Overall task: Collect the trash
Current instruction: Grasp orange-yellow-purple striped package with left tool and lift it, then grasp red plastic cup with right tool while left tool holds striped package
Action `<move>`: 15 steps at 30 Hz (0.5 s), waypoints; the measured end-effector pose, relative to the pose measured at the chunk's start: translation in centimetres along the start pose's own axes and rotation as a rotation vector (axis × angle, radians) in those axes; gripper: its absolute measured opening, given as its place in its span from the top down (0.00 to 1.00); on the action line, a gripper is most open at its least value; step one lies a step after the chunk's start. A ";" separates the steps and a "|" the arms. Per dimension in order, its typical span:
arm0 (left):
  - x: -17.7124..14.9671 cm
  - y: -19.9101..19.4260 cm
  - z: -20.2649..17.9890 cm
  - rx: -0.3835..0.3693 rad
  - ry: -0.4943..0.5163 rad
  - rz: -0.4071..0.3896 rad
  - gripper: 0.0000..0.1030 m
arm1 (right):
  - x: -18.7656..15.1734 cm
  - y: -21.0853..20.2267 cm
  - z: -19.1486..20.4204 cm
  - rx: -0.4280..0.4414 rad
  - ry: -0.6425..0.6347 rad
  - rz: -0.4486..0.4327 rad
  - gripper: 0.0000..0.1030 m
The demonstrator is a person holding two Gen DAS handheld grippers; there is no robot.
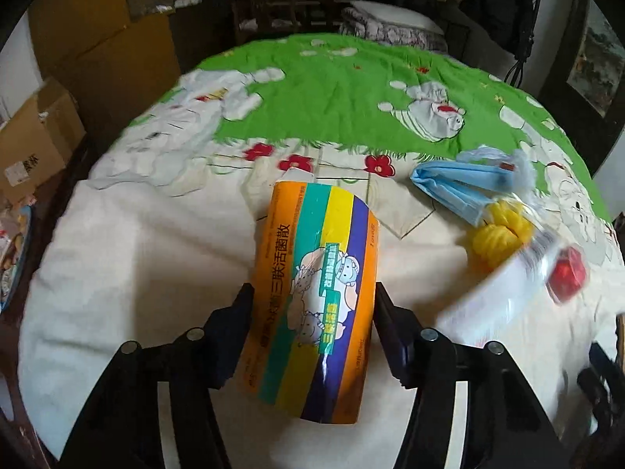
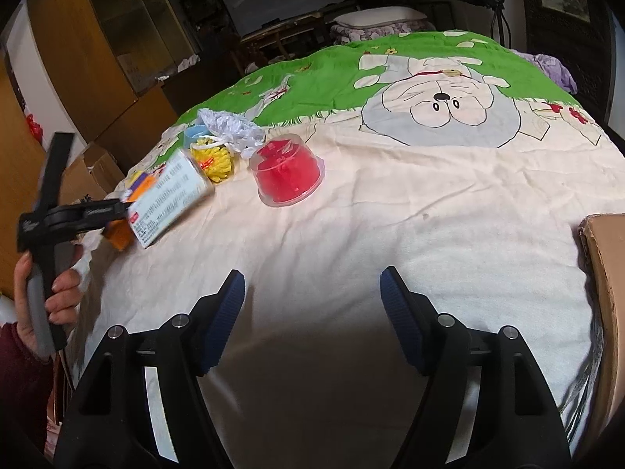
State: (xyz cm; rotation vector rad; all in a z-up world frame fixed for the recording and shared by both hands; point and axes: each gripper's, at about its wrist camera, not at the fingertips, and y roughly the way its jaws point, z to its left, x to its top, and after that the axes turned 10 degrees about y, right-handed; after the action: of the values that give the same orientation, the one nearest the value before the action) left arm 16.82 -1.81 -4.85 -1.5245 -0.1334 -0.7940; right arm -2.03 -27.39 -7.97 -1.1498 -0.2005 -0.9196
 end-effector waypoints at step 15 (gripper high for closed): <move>-9.4 -9.7 2.8 -0.020 -0.076 -0.068 0.42 | 2.7 0.6 2.1 -0.051 -0.024 -0.066 0.32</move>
State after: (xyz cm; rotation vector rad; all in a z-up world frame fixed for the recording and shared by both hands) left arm 5.70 5.68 -1.63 -1.5767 -0.2358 -0.7936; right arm 0.79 -26.98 -5.95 -1.2082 -0.2373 -0.9745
